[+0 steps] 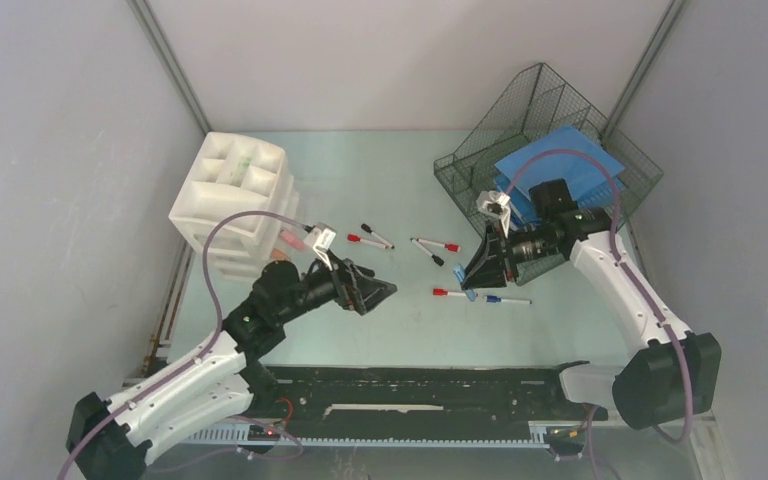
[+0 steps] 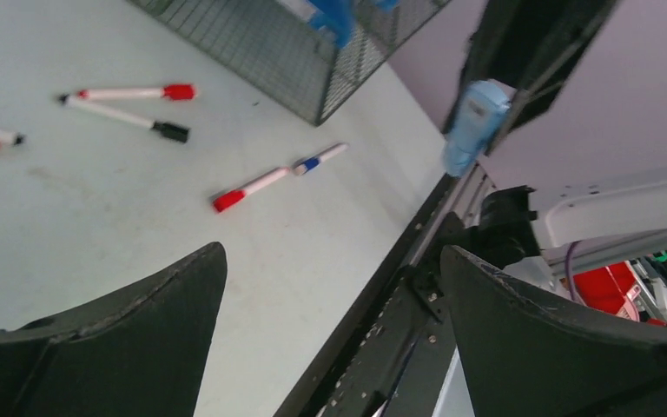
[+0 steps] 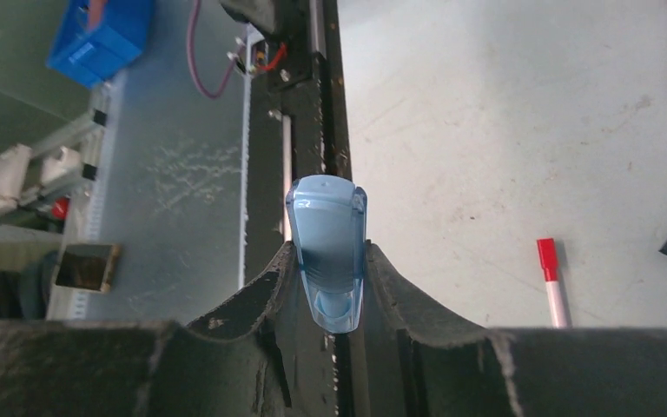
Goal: Organize the desk
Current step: Pick up the stationery from the center of the board, then place the stationery in the drawer.
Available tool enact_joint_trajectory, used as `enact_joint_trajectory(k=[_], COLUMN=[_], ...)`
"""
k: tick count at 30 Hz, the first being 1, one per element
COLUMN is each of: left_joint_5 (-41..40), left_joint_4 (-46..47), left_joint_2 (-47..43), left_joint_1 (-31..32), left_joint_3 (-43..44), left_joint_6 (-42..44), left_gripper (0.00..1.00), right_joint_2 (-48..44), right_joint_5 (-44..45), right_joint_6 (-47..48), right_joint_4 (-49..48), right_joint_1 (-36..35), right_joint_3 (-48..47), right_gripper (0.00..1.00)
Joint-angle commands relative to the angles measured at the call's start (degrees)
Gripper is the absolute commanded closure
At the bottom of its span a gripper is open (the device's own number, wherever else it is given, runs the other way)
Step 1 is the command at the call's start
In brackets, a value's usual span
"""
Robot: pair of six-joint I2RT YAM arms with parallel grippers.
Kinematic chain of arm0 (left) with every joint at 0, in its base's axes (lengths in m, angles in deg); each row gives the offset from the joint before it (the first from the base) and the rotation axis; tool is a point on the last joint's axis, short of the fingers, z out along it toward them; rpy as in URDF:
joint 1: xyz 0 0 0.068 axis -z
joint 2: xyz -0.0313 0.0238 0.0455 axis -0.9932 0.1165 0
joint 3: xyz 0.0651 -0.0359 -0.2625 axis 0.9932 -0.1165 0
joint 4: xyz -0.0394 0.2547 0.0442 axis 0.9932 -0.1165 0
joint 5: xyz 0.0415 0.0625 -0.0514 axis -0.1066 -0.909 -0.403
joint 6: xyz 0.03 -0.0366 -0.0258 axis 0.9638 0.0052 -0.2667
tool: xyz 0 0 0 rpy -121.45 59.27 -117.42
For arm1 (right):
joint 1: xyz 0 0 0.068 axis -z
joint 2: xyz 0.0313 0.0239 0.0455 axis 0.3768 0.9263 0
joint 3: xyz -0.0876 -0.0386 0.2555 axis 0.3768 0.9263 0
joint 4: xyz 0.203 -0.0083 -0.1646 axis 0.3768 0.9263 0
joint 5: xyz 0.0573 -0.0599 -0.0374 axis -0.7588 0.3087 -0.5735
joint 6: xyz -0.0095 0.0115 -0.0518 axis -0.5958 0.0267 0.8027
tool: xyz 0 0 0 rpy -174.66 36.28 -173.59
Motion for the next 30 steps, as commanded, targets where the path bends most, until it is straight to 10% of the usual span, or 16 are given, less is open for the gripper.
enact_joint_trajectory(k=[1,13,30], left_joint_5=[-12.7,-23.2,-34.0], left_joint_4=[18.0,29.2,19.8], left_joint_2=[1.4,19.6,39.2], left_joint_1=[7.9,20.8,27.9], left_joint_3=[-0.9,4.7,19.9], left_joint_6=[-2.1,-5.1,-7.4], left_gripper=[0.00,0.03,0.48], right_joint_2=[-0.5,-4.7,-5.0], right_joint_5=[-8.9,2.0,5.4], right_joint_6=[-9.1,-43.5,-47.4], right_joint_4=[-4.0,-30.5,-33.6], right_joint_1=[2.1,2.4,2.4], right_joint_3=[1.3,10.0,11.4], right_gripper=[1.00,1.00,1.00])
